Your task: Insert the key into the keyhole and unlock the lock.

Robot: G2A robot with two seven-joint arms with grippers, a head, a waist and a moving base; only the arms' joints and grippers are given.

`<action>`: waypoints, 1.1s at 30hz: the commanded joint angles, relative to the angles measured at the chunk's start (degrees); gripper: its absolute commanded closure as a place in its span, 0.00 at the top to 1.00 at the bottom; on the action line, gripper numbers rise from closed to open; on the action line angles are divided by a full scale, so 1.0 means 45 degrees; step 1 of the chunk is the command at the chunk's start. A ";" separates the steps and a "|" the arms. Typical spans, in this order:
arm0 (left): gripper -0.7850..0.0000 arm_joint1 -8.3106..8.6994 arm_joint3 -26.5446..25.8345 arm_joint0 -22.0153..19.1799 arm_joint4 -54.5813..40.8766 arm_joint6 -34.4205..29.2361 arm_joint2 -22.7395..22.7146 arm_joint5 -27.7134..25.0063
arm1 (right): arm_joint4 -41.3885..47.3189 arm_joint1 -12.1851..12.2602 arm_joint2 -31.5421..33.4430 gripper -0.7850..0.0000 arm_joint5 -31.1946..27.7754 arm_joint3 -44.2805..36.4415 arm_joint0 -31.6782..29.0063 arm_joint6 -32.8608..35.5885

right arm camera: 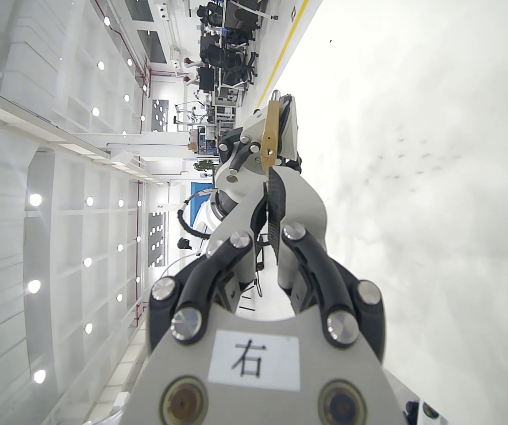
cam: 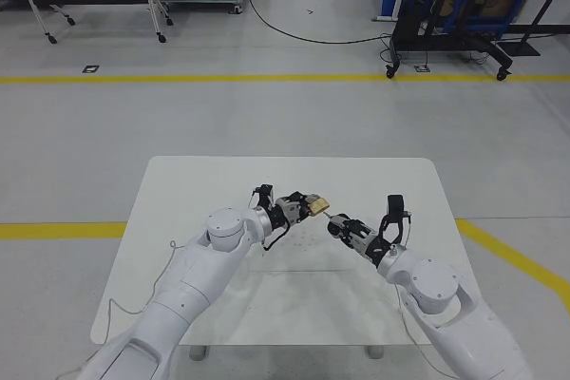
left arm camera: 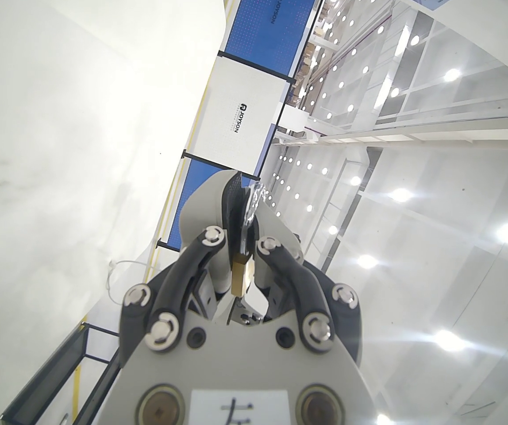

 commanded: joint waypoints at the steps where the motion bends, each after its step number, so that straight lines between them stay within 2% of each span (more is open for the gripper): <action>1: 0.00 -0.0007 -0.0047 0.0020 0.0112 0.0066 0.0001 0.0001 | 0.0041 -0.0023 0.0010 0.00 0.0003 0.0046 0.0021 -0.0025; 33: 0.00 -0.0111 -0.0545 0.0184 0.1666 0.0574 -0.0047 0.0139 | -0.0008 -0.0362 0.0071 0.00 0.0313 0.0498 0.0224 -0.0178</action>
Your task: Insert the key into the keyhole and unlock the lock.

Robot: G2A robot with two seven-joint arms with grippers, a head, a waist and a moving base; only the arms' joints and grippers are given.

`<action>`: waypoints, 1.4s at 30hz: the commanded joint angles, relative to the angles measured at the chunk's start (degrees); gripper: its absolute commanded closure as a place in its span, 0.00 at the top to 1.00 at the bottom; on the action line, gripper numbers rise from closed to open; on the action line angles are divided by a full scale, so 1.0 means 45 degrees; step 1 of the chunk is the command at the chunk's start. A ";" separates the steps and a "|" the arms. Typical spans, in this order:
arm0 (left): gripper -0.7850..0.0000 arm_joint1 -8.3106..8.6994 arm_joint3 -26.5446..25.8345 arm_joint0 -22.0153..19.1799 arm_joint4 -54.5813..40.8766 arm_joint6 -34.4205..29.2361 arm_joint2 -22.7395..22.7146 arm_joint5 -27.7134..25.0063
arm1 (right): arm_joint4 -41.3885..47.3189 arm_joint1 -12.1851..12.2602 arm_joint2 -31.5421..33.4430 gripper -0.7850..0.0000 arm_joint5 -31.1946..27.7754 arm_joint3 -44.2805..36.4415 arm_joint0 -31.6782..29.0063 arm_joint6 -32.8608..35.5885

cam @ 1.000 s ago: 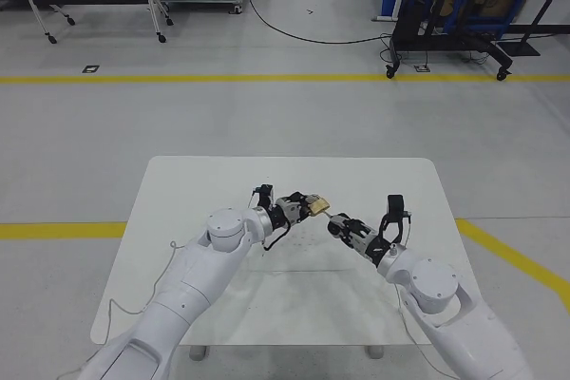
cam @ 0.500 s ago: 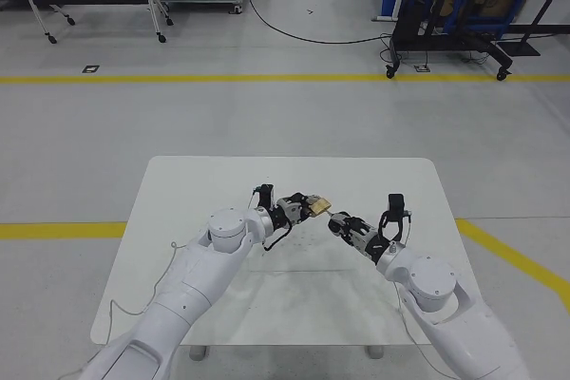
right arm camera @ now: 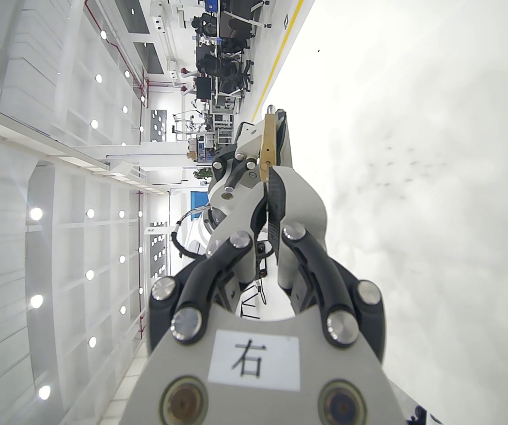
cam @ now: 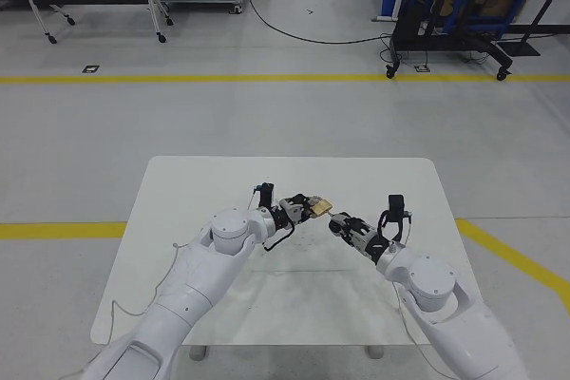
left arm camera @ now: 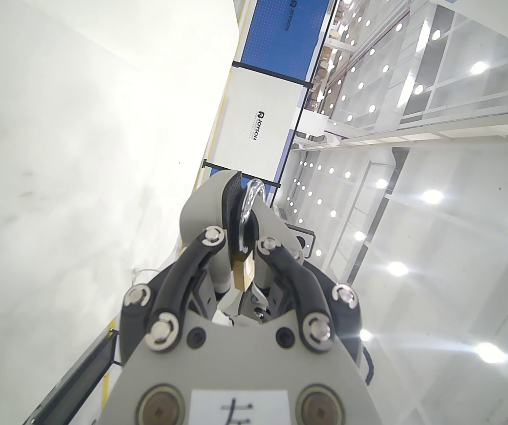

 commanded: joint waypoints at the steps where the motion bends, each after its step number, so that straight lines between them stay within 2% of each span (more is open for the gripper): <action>1: 0.00 -0.0006 -0.0071 0.0030 0.0146 0.0115 0.0003 -0.0054 | -0.0009 -0.0023 -0.0022 0.00 0.0028 0.0036 0.0034 -0.0027; 14: 0.00 0.0012 -0.0657 0.0297 0.0752 0.0382 -0.0131 0.0108 | -0.0254 -0.0166 -0.0150 0.00 0.0113 0.0121 0.0116 -0.0169; 26: 0.00 -0.0019 -0.0731 0.0346 0.1001 0.0253 -0.0187 0.0251 | -0.0353 -0.0309 -0.0317 0.00 0.0263 0.0165 0.0323 -0.0157; 27: 0.00 -0.0023 -0.0733 0.0343 0.1028 0.0253 -0.0189 0.0266 | -0.0348 -0.0325 -0.0345 0.18 0.0263 0.0186 0.0356 -0.0164; 28: 0.00 -0.0026 -0.0731 0.0347 0.1032 0.0253 -0.0198 0.0281 | -0.0338 -0.0342 -0.0370 0.74 0.0256 0.0220 0.0389 -0.0166; 29: 0.00 -0.0029 -0.0731 0.0350 0.1031 0.0254 -0.0213 0.0298 | -0.0331 -0.0357 -0.0391 1.00 0.0243 0.0254 0.0420 -0.0165; 37: 0.00 -0.0019 -0.0513 0.0377 0.0586 -0.0140 -0.0558 0.0294 | -0.0011 -0.0400 -0.0094 1.00 -0.0422 0.0286 0.0294 0.0140; 42: 0.00 -0.0008 0.0027 0.0304 -0.0579 -0.1229 -0.1012 0.0460 | 0.0959 -0.0342 0.0749 1.00 -0.1717 0.0190 -0.0075 0.1087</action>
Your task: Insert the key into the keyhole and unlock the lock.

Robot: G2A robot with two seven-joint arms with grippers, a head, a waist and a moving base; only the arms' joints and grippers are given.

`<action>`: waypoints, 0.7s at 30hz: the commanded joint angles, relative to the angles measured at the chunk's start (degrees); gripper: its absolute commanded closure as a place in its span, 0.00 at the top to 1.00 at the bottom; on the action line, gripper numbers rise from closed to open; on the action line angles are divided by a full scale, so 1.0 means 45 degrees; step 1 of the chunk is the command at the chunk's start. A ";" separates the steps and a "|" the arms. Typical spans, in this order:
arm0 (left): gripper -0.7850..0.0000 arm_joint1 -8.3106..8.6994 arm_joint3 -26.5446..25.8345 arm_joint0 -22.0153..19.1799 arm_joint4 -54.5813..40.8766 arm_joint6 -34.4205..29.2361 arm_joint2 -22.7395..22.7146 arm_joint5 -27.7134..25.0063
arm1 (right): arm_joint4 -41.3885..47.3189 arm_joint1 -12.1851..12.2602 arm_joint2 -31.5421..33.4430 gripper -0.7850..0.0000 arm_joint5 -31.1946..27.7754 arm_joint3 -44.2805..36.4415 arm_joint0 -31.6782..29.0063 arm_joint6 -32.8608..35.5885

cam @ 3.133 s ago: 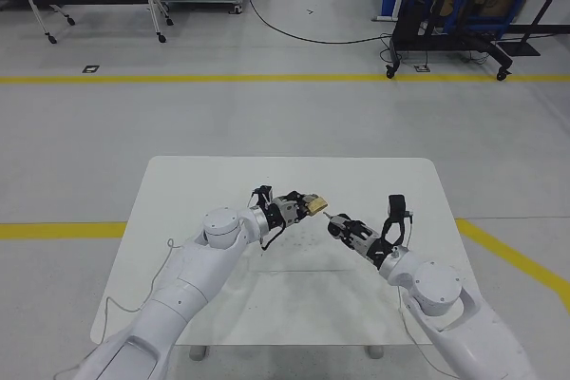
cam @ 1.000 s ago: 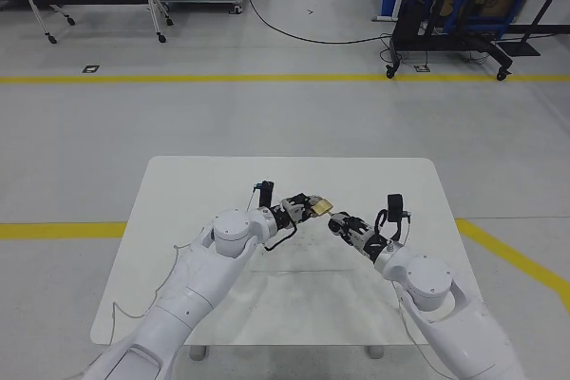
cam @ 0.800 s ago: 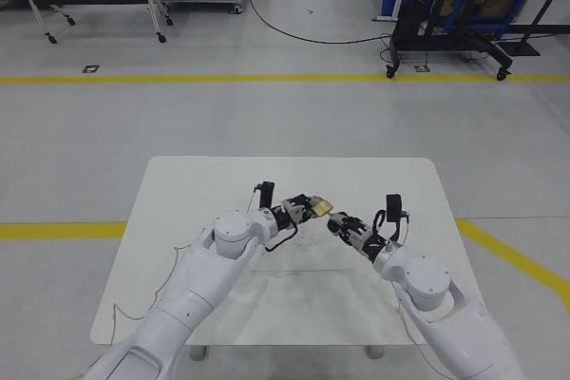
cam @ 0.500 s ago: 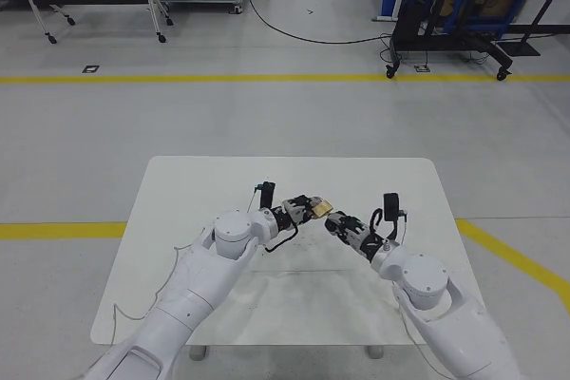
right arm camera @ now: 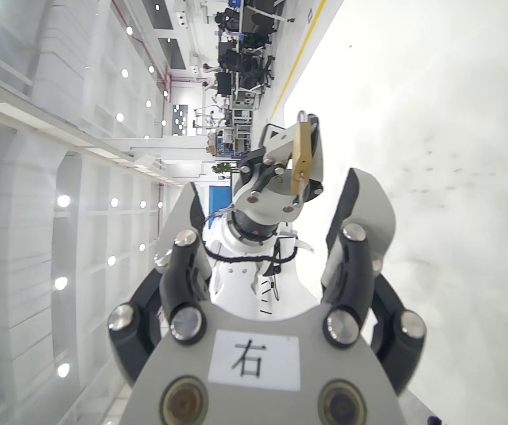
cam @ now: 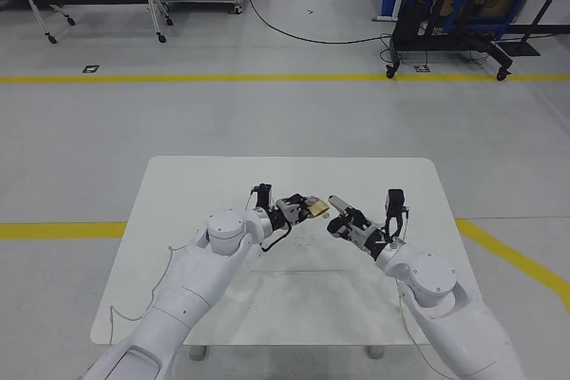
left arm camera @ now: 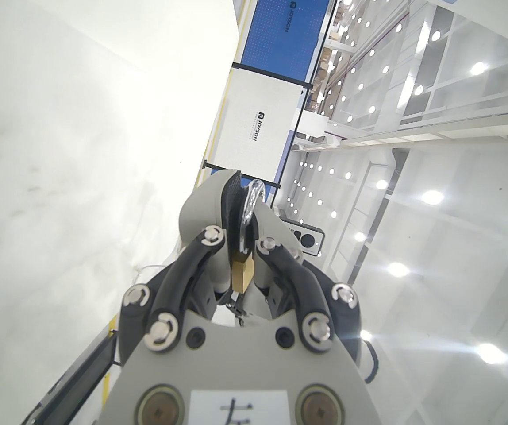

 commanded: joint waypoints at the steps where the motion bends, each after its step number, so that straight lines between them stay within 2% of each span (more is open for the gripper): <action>1: 0.00 0.0008 0.0267 -0.0040 -0.0691 -0.0694 -0.0224 0.0184 | 0.0389 0.0027 0.0343 1.00 -0.0443 0.0008 -0.0157 0.0432; 4: 0.00 0.0006 0.0810 -0.0167 -0.1878 -0.1712 -0.0563 0.0807 | 0.1161 0.0057 0.0752 1.00 -0.1221 -0.0028 -0.0404 0.1372; 6: 0.00 -0.0010 0.1174 -0.0303 -0.2292 -0.2208 -0.0587 0.1354 | 0.1781 0.0065 0.0964 1.00 -0.2240 -0.0112 -0.0587 0.2260; 7: 0.00 -0.0036 0.1322 -0.0358 -0.2725 -0.2823 -0.0574 0.1718 | 0.2019 0.0066 0.1029 0.46 -0.2743 -0.0101 -0.0673 0.2679; 8: 0.00 -0.0064 0.1518 -0.0408 -0.3212 -0.3442 -0.0597 0.1975 | 0.2161 0.0068 0.1075 0.05 -0.3227 -0.0053 -0.0720 0.3086; 9: 0.00 -0.0084 0.1729 -0.0496 -0.3475 -0.3800 -0.0605 0.2102 | 0.2311 0.0066 0.1086 0.00 -0.3623 0.0039 -0.0741 0.3478; 14: 0.00 -0.0193 0.2473 -0.0861 -0.3988 -0.4579 -0.0427 0.2447 | 0.2998 0.0013 0.0992 0.00 -0.4603 0.0766 -0.0347 0.4666; 17: 0.00 -0.0309 0.2887 -0.1008 -0.4646 -0.5513 -0.0195 0.3331 | 0.2873 -0.0038 0.0712 0.00 -0.4816 0.1186 -0.0010 0.4960; 21: 0.00 -0.0421 0.3407 -0.1333 -0.4541 -0.5363 0.0081 0.3360 | 0.2684 -0.0106 0.0366 0.00 -0.5320 0.1473 0.0224 0.5281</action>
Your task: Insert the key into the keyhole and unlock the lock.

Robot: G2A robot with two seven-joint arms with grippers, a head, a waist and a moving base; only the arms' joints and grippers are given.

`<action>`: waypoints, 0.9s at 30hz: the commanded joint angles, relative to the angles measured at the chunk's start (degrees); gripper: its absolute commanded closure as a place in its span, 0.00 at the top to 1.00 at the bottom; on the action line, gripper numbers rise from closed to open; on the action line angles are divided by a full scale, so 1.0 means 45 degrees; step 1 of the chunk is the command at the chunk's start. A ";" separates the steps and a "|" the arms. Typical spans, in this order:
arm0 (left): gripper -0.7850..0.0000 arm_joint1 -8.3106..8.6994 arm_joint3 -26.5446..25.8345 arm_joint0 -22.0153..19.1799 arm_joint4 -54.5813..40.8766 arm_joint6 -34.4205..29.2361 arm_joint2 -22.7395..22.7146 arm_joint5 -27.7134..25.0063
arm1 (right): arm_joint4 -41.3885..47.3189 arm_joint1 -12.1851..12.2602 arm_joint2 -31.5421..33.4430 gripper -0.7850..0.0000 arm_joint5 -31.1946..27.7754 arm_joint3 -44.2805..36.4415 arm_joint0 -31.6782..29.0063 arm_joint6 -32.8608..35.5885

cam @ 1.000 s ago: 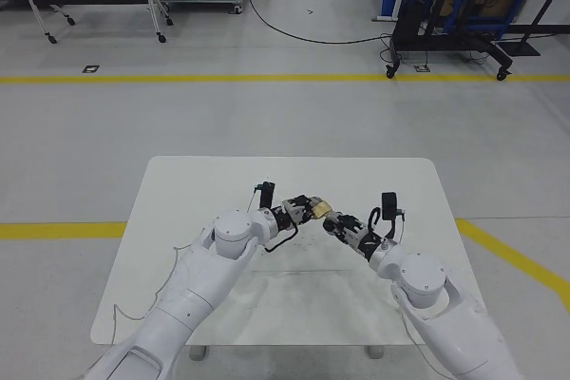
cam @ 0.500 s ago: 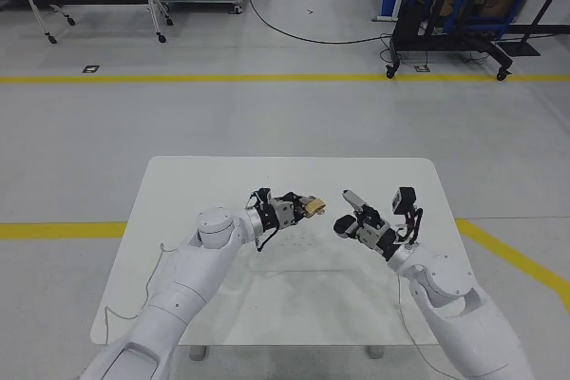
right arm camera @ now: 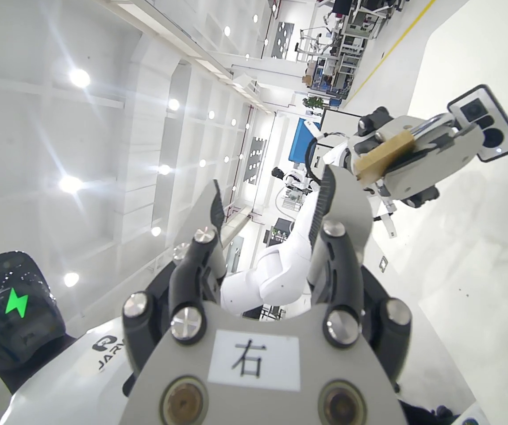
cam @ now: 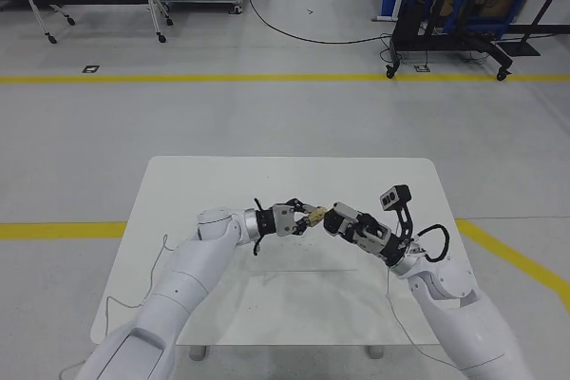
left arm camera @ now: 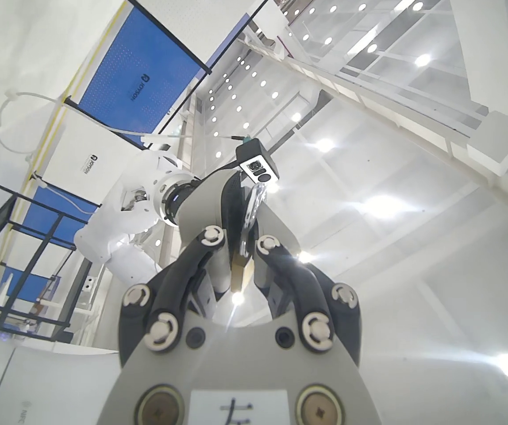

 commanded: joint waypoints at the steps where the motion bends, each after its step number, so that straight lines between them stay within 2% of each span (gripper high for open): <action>1: 0.00 -0.0054 0.0173 -0.0083 -0.0059 -0.0015 0.0093 -0.0056 | -0.0084 -0.0023 -0.0084 0.00 -0.0308 0.0093 0.0055 0.0091; 6: 0.00 -0.0159 0.0575 -0.0287 -0.0119 -0.0023 0.0270 -0.0132 | -0.0186 -0.0047 -0.0120 0.00 -0.0878 0.0201 0.0042 0.0359; 10: 0.00 -0.0218 0.0768 -0.0386 -0.0176 -0.0019 0.0338 -0.0231 | -0.0806 -0.0030 -0.0147 0.00 -0.0528 0.0246 0.0049 0.0309; 19: 0.00 -0.0273 0.0821 -0.0467 -0.0150 -0.0007 0.0420 -0.0330 | -0.2152 -0.0123 -0.0625 0.00 0.0295 0.0565 0.0381 -0.0823; 27: 0.00 -0.0245 0.0651 -0.0402 -0.0158 0.0020 0.0326 -0.0482 | -0.2305 -0.0174 -0.0697 0.00 0.0655 0.0631 0.0479 -0.1241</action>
